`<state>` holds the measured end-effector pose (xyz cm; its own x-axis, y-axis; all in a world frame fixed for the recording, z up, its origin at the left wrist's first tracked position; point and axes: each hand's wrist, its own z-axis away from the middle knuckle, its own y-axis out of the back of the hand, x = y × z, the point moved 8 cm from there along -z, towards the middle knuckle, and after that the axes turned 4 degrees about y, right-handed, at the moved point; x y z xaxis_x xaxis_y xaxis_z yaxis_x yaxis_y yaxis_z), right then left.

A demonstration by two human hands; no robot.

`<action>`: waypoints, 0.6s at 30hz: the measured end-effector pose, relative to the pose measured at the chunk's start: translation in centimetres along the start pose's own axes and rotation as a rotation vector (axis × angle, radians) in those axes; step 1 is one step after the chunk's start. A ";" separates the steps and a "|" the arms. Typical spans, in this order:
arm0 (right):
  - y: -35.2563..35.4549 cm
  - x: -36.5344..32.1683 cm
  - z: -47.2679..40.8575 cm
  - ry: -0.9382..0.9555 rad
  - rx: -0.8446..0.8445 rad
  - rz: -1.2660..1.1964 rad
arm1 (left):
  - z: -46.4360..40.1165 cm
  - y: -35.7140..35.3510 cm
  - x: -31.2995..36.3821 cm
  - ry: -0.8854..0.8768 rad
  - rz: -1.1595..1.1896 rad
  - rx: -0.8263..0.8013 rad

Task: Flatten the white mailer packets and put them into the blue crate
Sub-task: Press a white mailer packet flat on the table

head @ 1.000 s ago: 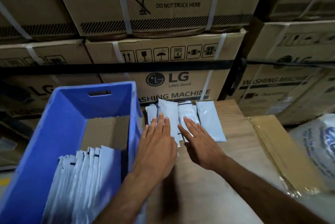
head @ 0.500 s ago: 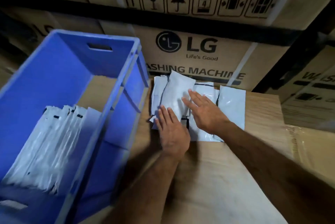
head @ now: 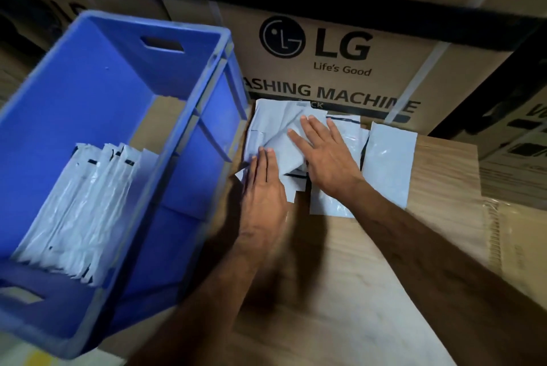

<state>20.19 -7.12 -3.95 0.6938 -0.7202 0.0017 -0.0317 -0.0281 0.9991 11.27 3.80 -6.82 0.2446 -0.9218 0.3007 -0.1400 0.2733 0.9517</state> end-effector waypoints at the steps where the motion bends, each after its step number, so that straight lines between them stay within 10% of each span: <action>1: 0.7 -0.2 1.1 -0.023 0.020 -0.011 | 1.2 0.8 0.3 -0.052 -0.003 0.004; 12: -2.6 -13.3 29.1 -0.434 0.000 -0.316 | 21.4 -0.7 -1.5 -0.632 -0.199 -0.227; 18: -5.7 -18.3 33.9 -0.473 -0.101 -0.479 | 26.7 -1.7 -3.5 -0.637 -0.152 -0.355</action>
<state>-16.68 -17.29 -11.15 0.2248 -0.8703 -0.4381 0.2839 -0.3716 0.8839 -14.95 -0.72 -11.15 -0.3819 -0.9078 0.1731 0.1962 0.1034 0.9751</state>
